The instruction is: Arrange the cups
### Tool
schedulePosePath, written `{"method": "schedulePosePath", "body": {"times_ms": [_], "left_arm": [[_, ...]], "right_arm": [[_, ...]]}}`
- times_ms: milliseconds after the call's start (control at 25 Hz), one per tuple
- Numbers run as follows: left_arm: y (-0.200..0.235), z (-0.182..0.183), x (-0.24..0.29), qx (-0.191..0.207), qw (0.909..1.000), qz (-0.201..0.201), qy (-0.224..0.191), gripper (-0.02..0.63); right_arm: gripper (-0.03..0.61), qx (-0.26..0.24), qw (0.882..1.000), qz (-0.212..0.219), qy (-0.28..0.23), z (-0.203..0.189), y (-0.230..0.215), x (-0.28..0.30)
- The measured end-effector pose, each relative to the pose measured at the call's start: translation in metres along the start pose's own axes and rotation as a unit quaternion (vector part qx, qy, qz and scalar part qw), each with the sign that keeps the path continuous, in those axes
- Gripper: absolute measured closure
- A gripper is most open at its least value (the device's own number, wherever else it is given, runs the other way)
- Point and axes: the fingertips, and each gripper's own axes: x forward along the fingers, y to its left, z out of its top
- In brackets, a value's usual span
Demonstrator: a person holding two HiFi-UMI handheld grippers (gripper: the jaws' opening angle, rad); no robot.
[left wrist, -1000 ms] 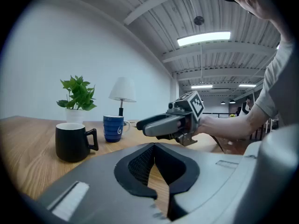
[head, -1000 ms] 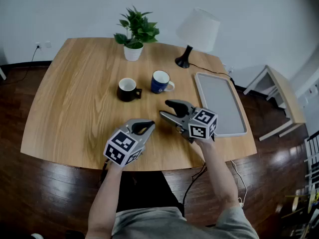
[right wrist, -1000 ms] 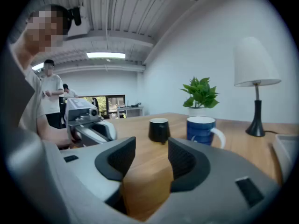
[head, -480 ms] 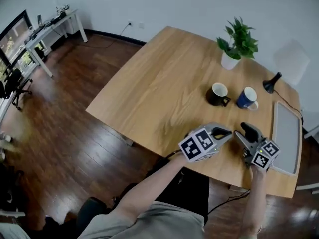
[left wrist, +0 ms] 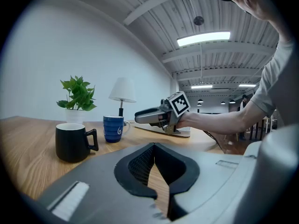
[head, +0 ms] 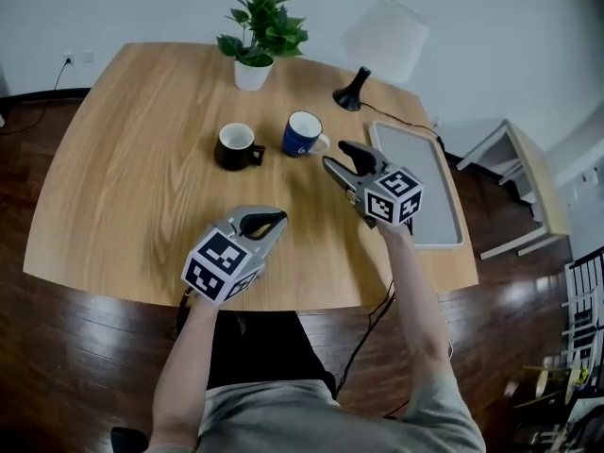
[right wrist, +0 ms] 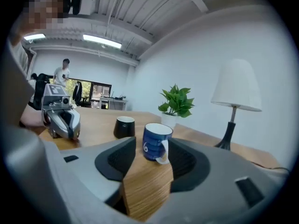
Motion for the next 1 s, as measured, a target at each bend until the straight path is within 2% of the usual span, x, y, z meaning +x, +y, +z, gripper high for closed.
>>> {"method": "schedulePosePath", "body": {"times_ms": [200,360,520,680,840,1000], "left_arm": [[0.001,-0.001,0.002,0.0,1.0,-0.002,-0.001,0.604],[0.001,-0.001,0.001,-0.002,1.0,-0.001,-0.002,0.604],[0.001,0.0,0.0,-0.002,1.0,0.0,-0.002,0.604],[0.002,0.0,0.001,-0.001,1.0,-0.002,-0.002,0.605],[0.005,-0.001,-0.001,-0.001,1.0,-0.002,-0.002,0.605],[0.006,-0.002,-0.002,-0.004,1.0,0.0,-0.005,0.604]], "right_arm": [[0.369,-0.071,0.995,0.008,0.064,-0.015,-0.019,0.029],[0.37,-0.096,0.99,0.022,0.098,-0.025,-0.024,0.05],[0.402,-0.12,0.985,0.044,0.115,-0.028,-0.02,0.061],[0.492,-0.102,0.986,0.048,0.119,-0.026,-0.017,0.058],[0.497,-0.069,0.99,0.029,0.121,-0.026,-0.015,0.059],[0.492,-0.087,0.988,0.01,0.128,-0.026,-0.014,0.067]]}}
